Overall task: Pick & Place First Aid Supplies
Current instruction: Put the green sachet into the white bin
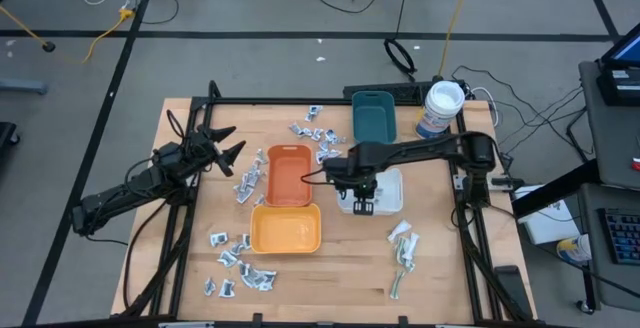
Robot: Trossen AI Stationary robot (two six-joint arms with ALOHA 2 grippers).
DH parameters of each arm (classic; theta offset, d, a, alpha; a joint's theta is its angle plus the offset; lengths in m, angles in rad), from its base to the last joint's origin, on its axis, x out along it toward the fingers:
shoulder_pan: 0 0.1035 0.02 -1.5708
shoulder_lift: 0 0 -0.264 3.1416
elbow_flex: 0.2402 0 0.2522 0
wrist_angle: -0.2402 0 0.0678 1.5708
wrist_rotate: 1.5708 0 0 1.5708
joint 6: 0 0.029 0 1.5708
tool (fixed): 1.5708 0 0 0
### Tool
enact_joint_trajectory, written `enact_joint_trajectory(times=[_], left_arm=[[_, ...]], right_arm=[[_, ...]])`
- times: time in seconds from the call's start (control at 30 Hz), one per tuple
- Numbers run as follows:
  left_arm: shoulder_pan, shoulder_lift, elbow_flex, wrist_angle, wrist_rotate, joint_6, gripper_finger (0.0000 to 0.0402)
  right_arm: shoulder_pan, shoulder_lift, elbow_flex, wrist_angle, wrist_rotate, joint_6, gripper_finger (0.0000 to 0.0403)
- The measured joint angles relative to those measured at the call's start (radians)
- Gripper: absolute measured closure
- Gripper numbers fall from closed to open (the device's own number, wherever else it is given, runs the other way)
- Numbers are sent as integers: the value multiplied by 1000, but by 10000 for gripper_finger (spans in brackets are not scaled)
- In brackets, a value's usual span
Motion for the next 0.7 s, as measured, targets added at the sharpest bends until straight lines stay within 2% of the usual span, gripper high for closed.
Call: enact_joint_trajectory(times=[0.27, 0.37, 0.47, 0.6, 0.7], left_arm=[[0, 0, 0, 0, 0, 1, 94], [0, 0, 0, 0, 0, 0, 94], [0, 0, 0, 0, 0, 0, 94], [0, 0, 0, 0, 0, 0, 94], [0, 0, 0, 0, 0, 0, 94]], right_arm=[[0, 34, -1, 15, -2, -37, 394], [-5, 34, -1, 19, -1, -42, 380], [-17, 34, -1, 21, 0, -15, 348], [-29, 27, -1, 19, 3, 23, 287], [-32, 22, -1, 22, 51, 44, 240]])
